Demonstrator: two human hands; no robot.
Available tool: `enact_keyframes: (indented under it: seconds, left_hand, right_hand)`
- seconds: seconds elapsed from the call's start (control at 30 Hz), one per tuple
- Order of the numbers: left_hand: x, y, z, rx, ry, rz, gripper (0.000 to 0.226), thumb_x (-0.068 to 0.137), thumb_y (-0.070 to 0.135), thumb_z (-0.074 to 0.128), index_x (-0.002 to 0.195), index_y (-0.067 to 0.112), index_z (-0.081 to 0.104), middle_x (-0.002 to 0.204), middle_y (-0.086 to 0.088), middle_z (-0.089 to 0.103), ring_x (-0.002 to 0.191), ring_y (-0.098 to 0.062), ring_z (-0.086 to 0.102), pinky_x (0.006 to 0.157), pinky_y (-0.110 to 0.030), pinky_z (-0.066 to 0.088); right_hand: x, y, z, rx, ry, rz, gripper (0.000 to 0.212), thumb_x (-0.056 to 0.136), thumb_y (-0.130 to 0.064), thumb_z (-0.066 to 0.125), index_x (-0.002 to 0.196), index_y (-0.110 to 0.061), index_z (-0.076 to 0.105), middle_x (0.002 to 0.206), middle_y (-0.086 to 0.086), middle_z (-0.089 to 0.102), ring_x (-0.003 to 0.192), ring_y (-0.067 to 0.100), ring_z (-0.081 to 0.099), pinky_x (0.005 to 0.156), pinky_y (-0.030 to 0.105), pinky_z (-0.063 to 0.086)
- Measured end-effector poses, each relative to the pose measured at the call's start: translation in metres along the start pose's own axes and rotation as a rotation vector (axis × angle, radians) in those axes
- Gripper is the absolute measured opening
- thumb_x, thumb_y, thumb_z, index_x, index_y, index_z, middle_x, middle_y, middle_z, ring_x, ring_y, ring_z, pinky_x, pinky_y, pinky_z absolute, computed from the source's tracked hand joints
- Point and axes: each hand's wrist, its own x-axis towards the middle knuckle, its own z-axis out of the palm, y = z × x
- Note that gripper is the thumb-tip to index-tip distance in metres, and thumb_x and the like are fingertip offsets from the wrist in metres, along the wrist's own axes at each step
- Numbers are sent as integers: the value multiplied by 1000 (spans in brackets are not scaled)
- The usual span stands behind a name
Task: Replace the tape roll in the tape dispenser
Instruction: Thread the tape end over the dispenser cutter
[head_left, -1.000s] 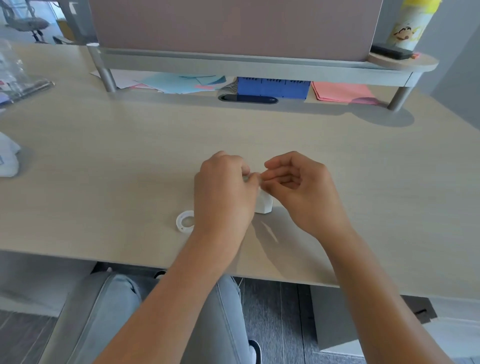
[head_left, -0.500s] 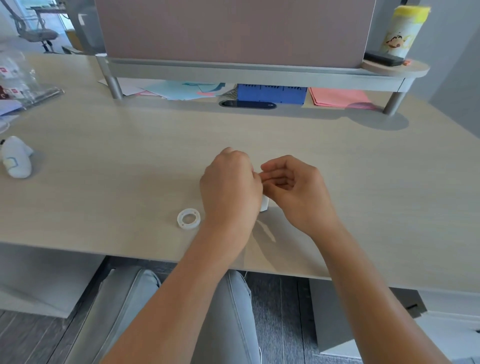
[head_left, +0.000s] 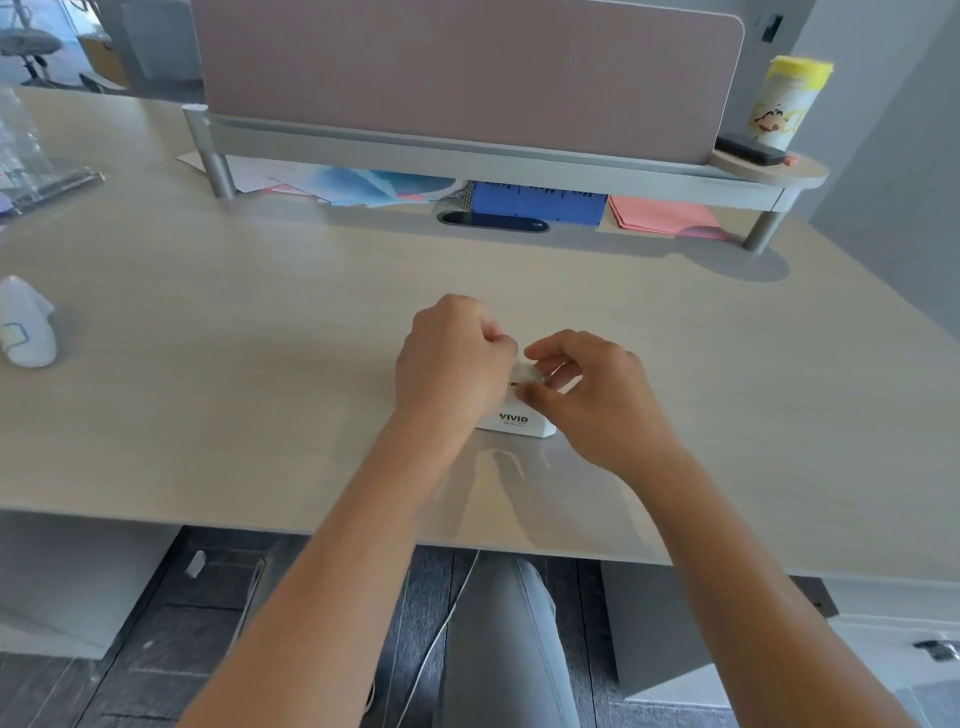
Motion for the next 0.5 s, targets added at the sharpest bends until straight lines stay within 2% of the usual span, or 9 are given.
enact_keyframes:
  seconds: [0.1, 0.2, 0.27, 0.4, 0.5]
  left_hand:
    - [5, -8, -10, -40, -30, -7, 12, 83, 16, 63, 82, 15, 75, 71, 3, 69, 76, -30, 71, 69, -37, 59]
    - [10, -21, -13, -66, -50, -9, 14, 83, 16, 64, 79, 11, 76, 74, 8, 71, 88, -31, 70, 77, -42, 60]
    - [13, -29, -14, -83, -43, -6, 15, 82, 14, 64, 76, 8, 76, 67, 11, 66, 89, -31, 69, 76, -40, 59]
    - [14, -40, -12, -139, -55, -37, 13, 83, 13, 63, 78, 7, 74, 70, 1, 69, 77, -27, 67, 66, -30, 50]
    - [14, -45, -12, -203, -58, -77, 14, 84, 16, 63, 81, 8, 74, 82, -2, 75, 84, -27, 69, 72, -32, 52]
  right_hand:
    - [0, -10, 2, -132, -19, 1, 30, 84, -27, 83, 112, -20, 76, 101, -3, 67, 85, 13, 68, 73, 15, 47]
    - [0, -19, 5, -207, -23, 16, 29, 85, -28, 80, 112, -21, 77, 106, 2, 63, 88, 18, 68, 78, 27, 52]
    - [1, -23, 6, -237, -29, 41, 29, 86, -29, 79, 113, -21, 77, 111, 3, 61, 91, 20, 68, 82, 31, 54]
    - [0, -27, 5, -290, -51, 70, 29, 86, -34, 78, 114, -26, 76, 113, 0, 62, 94, 19, 68, 83, 32, 53]
    - [-1, -29, 6, -335, -51, 75, 30, 87, -36, 75, 116, -28, 74, 115, 0, 63, 105, 21, 64, 87, 35, 52]
